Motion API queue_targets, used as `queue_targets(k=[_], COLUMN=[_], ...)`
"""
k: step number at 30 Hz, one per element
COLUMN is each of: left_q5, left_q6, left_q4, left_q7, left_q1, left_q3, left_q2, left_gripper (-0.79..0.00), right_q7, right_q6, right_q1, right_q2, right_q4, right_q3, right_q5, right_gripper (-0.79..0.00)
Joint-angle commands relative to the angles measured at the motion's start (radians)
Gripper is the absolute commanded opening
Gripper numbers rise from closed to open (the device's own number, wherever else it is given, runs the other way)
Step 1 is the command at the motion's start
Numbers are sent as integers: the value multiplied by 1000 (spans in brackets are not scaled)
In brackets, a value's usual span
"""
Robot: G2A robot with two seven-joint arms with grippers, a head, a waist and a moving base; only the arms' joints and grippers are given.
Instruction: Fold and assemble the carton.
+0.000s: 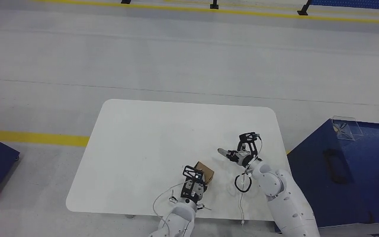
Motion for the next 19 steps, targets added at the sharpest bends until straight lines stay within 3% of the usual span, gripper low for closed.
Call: queue_targets(k=[1, 6, 12, 13, 14, 15, 17, 19], left_q5=[-10, 16, 22, 21, 21, 22, 21, 21], left_q6=[-3, 14, 90, 112, 112, 110, 116, 112], left_q4=[-4, 19, -99, -120, -120, -117, -122, -120], left_q7=[40, -15, 271, 318, 318, 309, 340, 322], left_q1=[9, -4, 101, 122, 122, 119, 125, 122], left_q3=[-8, -6, -26, -32, -32, -31, -32, -32], left_q2=[0, -5, -4, -4, -4, -4, -4, -4], left_gripper=[-785, -785, -785, -536, 0, -783, -768, -649], right_q7=[0, 0, 0, 0, 0, 0, 0, 0], right_q6=[0, 0, 0, 0, 0, 0, 0, 0], right_q1=[0, 0, 0, 0, 0, 0, 0, 0], right_q2=[0, 0, 0, 0, 0, 0, 0, 0], right_q4=[0, 0, 0, 0, 0, 0, 0, 0], right_q3=[0, 0, 0, 0, 0, 0, 0, 0], right_q5=[0, 0, 0, 0, 0, 0, 0, 0], right_gripper=[0, 0, 0, 0, 0, 0, -1, 0])
